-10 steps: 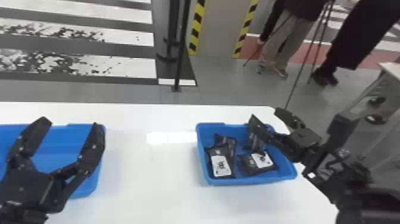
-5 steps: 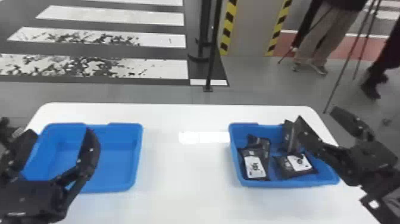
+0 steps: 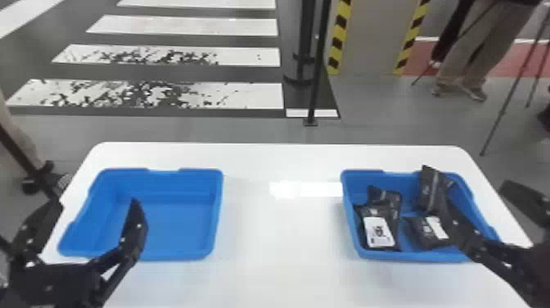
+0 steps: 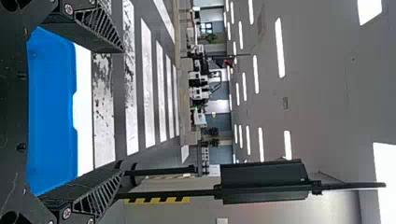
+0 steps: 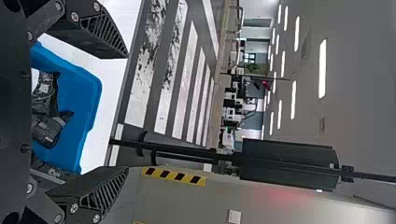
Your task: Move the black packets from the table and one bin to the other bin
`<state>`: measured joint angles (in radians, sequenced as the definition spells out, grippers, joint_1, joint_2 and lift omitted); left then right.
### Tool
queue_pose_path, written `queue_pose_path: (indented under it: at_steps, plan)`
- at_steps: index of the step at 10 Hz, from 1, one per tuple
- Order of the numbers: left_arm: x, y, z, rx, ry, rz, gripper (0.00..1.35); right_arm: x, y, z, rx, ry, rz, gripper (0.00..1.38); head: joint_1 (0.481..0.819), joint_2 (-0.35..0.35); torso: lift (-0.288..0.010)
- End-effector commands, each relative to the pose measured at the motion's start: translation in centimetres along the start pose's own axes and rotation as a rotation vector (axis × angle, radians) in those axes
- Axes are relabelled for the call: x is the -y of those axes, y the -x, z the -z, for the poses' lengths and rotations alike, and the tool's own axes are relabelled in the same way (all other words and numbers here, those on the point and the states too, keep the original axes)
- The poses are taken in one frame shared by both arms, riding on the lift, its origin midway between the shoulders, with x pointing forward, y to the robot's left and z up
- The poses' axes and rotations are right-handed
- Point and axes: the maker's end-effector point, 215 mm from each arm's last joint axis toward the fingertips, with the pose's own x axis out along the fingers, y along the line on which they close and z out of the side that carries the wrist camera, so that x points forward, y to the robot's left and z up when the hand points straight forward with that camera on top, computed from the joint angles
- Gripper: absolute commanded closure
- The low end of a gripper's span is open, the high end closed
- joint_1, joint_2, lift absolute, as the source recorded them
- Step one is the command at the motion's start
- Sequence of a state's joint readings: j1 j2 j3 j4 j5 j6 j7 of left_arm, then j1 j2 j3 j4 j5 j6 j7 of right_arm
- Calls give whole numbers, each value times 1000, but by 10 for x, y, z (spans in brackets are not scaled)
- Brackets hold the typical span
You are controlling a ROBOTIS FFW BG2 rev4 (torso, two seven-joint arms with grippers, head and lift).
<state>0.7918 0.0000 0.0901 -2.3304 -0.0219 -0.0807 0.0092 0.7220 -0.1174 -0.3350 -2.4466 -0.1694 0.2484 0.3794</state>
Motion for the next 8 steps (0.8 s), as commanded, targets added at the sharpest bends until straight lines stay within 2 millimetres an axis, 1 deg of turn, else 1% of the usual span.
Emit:
queue_pose_path:
  at_steps: [1,2,6,8]
  plan:
    - [3,2,-1,-1,18,-8,121,2,1,-1,-1,27,11,179,695,-25,-110]
    - [4,2,-2,1,32,-12,121,3,2,-1,0,31,16,179,695,-29,-110]
    - [4,4,-4,7,71,-25,121,-2,4,-12,34,51,23,180,695,-33,-110]
    - [7,4,-7,14,77,-23,121,-2,4,-11,32,51,26,180,695,-31,-110]
